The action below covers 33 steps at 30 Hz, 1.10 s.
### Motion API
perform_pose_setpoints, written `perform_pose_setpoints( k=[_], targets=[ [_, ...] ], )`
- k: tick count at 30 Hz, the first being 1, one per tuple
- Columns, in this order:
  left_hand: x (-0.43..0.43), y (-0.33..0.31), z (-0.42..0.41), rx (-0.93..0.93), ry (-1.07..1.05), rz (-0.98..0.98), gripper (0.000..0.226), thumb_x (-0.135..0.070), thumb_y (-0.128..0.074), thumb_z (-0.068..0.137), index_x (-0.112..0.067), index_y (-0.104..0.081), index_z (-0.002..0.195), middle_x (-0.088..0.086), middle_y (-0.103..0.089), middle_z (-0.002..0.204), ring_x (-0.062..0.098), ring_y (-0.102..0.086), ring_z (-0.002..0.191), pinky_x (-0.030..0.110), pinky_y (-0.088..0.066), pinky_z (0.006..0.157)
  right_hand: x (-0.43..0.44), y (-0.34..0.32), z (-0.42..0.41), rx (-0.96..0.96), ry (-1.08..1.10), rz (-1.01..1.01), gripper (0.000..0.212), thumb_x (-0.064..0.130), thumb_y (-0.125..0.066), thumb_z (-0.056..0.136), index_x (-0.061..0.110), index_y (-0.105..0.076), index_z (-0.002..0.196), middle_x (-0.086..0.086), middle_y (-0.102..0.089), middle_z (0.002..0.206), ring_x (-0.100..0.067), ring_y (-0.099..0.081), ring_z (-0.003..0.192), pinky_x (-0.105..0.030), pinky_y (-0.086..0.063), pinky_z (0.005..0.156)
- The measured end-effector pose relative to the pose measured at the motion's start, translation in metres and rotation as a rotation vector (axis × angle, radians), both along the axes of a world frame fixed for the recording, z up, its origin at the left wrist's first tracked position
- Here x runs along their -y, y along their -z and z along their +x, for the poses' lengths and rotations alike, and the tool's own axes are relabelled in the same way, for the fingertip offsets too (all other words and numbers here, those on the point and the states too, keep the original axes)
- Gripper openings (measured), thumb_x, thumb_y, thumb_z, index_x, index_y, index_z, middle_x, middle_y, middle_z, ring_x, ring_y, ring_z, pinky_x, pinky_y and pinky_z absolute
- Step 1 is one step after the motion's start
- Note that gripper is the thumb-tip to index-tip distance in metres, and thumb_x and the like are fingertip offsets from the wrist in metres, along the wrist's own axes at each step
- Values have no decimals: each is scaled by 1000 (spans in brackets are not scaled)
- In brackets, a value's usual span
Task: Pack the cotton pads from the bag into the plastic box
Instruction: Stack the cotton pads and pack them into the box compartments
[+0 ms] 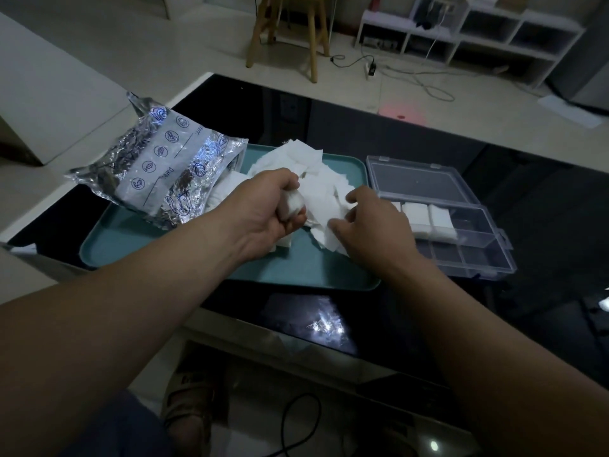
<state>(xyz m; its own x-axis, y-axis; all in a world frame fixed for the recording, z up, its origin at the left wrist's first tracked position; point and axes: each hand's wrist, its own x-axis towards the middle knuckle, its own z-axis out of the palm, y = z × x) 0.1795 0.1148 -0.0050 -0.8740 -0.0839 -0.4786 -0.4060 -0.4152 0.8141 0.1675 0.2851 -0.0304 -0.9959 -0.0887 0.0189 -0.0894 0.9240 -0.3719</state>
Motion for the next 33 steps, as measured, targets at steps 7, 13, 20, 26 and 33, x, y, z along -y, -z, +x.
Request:
perform_pose_setpoints(
  k=[7, 13, 20, 26, 33],
  targets=[
    [-24, 2, 0, -66, 122, -62, 10, -6, -55, 97, -13, -55, 104, 18, -58, 103, 27, -63, 77, 31, -58, 57, -10, -18, 7, -145, -5, -240, 14, 25, -67, 92, 24, -66, 106, 12, -66, 83, -12, -63, 81, -35, -52, 74],
    [-64, -8, 3, -174, 302, -27, 23, -6, -48, 101, -5, -53, 124, 15, -63, 102, 20, -66, 85, 31, -60, 63, -29, -38, 21, -123, -35, -281, 14, 26, -64, 94, 28, -73, 104, 12, -69, 84, -8, -64, 80, -32, -54, 70],
    [-87, -10, 4, -208, 448, 45, 34, -14, -51, 106, -13, -52, 140, 17, -62, 135, 26, -69, 114, 37, -62, 82, -65, -52, 31, 17, -22, -418, 20, 20, -56, 101, 27, -74, 94, 5, -73, 83, -12, -68, 76, -29, -56, 65],
    [-115, -15, 4, -176, 431, 195, 32, -23, -43, 106, -5, -57, 128, 14, -69, 107, 20, -70, 89, 34, -60, 69, -84, -44, 43, 13, -32, -380, 22, 46, -63, 95, 31, -65, 111, 12, -69, 87, -4, -65, 78, -31, -55, 68],
    [-155, -7, -7, -326, 317, -316, 43, -3, -43, 96, -23, -62, 129, 4, -65, 120, 19, -65, 99, 29, -58, 68, -105, -37, 25, -127, 151, -438, 13, 23, -60, 102, 24, -58, 115, 11, -62, 95, 2, -59, 76, -5, -40, 51]
  ],
)
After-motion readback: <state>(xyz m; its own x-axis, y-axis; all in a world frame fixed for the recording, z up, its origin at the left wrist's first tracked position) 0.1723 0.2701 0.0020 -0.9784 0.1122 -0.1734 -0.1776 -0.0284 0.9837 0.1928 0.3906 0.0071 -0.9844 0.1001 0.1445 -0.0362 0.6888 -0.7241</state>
